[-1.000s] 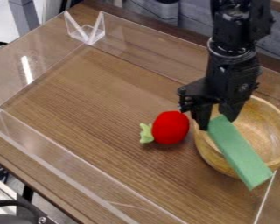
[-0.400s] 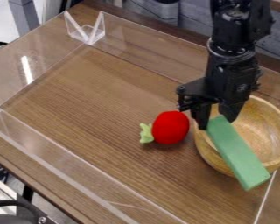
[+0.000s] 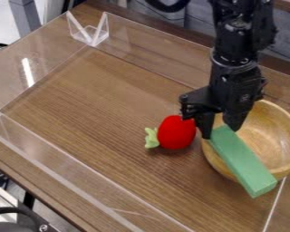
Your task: Put the green stick in the brown bowl
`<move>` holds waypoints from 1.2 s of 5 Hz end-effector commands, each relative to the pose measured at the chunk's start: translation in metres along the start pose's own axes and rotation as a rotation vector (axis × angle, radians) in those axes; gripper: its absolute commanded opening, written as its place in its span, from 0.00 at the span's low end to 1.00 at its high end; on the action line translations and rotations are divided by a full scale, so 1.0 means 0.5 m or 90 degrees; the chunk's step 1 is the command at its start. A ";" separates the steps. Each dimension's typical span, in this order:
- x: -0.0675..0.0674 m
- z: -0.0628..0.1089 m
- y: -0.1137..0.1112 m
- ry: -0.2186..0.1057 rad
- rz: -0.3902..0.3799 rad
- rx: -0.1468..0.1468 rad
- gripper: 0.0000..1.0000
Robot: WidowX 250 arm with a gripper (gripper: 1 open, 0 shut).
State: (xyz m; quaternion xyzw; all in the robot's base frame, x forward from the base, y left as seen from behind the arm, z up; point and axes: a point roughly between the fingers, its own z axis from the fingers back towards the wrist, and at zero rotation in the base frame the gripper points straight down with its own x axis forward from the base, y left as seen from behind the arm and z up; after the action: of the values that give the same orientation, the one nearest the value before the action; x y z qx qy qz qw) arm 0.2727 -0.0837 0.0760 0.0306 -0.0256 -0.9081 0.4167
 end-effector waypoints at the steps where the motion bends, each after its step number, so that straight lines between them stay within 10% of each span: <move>1: 0.002 0.006 0.026 0.008 -0.042 0.017 0.00; 4: 0.016 -0.017 0.027 0.009 -0.070 0.019 0.00; 5: 0.004 0.014 0.015 0.010 -0.068 0.024 1.00; 6: 0.003 0.080 0.008 0.014 -0.070 0.041 1.00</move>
State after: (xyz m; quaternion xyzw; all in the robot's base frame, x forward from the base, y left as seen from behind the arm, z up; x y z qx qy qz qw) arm 0.2635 -0.0866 0.1028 0.0353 -0.0343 -0.9283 0.3685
